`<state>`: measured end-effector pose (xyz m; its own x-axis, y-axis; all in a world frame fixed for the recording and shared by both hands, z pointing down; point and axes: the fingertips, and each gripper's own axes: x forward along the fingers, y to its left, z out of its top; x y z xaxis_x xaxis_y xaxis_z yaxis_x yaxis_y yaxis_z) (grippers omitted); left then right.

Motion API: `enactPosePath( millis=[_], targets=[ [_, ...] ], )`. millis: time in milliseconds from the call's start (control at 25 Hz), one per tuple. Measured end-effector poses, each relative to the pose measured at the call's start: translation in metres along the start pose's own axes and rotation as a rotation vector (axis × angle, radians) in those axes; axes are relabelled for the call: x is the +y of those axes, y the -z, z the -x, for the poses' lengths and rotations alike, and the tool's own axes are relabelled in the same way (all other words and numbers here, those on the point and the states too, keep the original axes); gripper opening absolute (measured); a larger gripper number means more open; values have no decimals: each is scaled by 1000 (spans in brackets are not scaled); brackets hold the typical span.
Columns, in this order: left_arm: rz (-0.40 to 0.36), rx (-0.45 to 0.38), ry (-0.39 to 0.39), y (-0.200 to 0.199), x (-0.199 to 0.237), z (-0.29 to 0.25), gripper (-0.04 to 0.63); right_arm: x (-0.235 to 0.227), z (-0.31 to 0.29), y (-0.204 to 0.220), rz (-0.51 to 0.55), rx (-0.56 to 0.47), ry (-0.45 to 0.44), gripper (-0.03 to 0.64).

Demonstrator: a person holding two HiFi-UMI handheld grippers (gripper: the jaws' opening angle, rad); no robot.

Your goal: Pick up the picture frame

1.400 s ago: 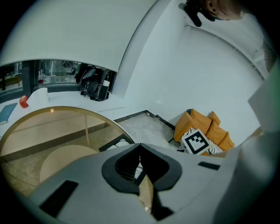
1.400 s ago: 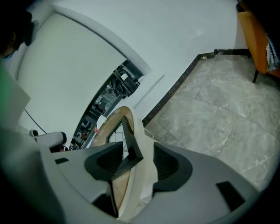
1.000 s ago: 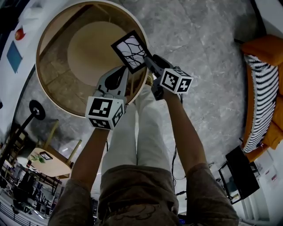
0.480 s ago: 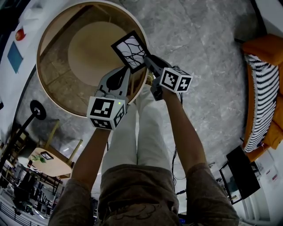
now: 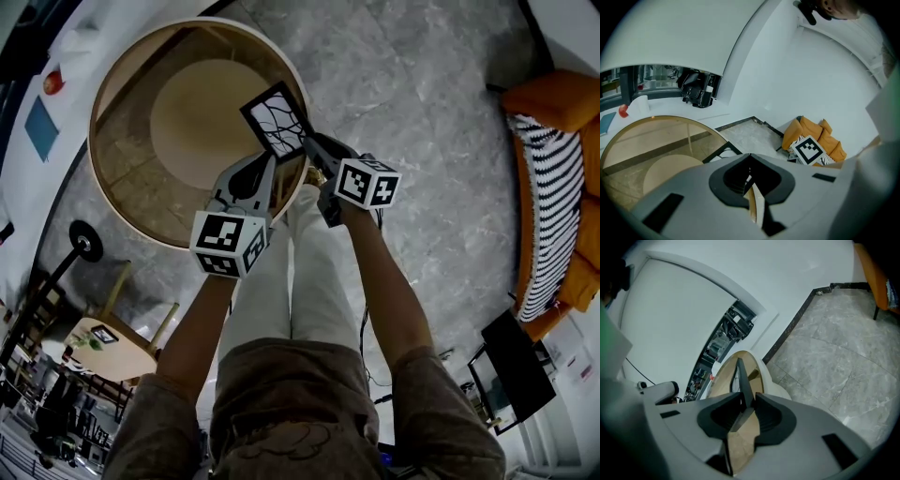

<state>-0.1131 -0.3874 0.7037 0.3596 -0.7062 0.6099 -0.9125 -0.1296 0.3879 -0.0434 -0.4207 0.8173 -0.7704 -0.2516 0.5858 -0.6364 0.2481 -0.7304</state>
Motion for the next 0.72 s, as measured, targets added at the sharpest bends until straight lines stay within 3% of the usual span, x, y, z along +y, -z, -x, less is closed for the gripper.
enactPosePath(
  millis=[360, 720],
  targets=[
    [21, 13, -8, -17, -13, 43, 18, 53, 37, -7, 65, 0, 19, 84],
    [24, 25, -20, -53, -33, 91, 18, 102, 82, -31, 193, 18, 72, 84]
  ],
)
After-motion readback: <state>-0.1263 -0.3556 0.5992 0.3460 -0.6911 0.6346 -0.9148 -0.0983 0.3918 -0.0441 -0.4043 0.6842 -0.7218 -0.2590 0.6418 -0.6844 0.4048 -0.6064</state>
